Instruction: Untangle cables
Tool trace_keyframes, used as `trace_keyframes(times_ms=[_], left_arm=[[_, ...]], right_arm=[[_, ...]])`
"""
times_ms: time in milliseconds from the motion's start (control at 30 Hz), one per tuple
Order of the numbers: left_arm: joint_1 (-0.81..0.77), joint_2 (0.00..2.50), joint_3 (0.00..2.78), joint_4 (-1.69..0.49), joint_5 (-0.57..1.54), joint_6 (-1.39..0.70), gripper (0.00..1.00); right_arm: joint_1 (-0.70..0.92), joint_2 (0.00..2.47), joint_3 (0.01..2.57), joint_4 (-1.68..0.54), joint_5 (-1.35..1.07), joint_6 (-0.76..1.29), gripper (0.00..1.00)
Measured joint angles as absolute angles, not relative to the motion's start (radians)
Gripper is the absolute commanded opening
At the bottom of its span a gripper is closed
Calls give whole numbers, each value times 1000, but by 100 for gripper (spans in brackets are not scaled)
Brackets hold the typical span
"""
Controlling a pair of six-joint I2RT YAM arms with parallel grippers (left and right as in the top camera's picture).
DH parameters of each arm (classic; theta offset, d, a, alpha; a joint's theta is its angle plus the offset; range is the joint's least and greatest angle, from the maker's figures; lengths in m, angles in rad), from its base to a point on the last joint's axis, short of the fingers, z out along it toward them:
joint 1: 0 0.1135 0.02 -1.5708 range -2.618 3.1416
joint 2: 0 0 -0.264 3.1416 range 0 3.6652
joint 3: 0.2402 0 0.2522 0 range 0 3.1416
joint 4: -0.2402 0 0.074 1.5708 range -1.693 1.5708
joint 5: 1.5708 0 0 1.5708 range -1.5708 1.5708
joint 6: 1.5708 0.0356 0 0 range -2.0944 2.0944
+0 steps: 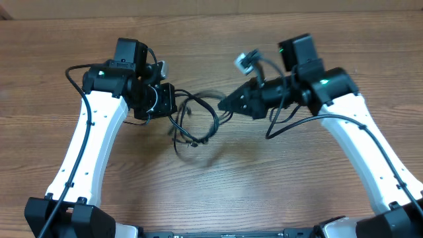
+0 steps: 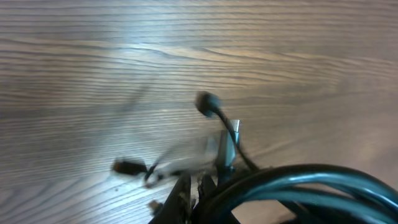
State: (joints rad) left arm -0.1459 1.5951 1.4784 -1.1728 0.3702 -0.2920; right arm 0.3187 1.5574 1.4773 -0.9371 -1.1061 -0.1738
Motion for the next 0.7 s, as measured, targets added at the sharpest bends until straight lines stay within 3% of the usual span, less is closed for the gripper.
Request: trace_keyframes(times_ms=[133, 267, 333, 433, 533, 633, 700], left_arm=[[-149, 1594, 1481, -1171, 327, -323, 4], [-151, 1590, 1494, -1157, 326, -339, 4], [-159, 1588, 1501, -1147, 326, -343, 4], [-179, 1586, 1505, -1132, 345, -350, 4], [-155, 1586, 1500, -1158, 244, -345, 4], [-123, 1589, 1497, -1135, 177, -334, 4], [-123, 1589, 1497, -1117, 180, -303, 4]], right_arm=[[252, 1541, 1504, -904, -1213, -129, 4], [150, 1540, 1504, -892, -1137, 57, 4], [111, 1540, 1504, -930, -1035, 163, 4], [40, 1539, 1505, -1095, -637, 400, 4], [-51, 1535, 1507, -1161, -318, 464, 4], [-94, 1534, 1507, -1190, -150, 450, 17], [-85, 1534, 1507, -1194, -178, 368, 35]])
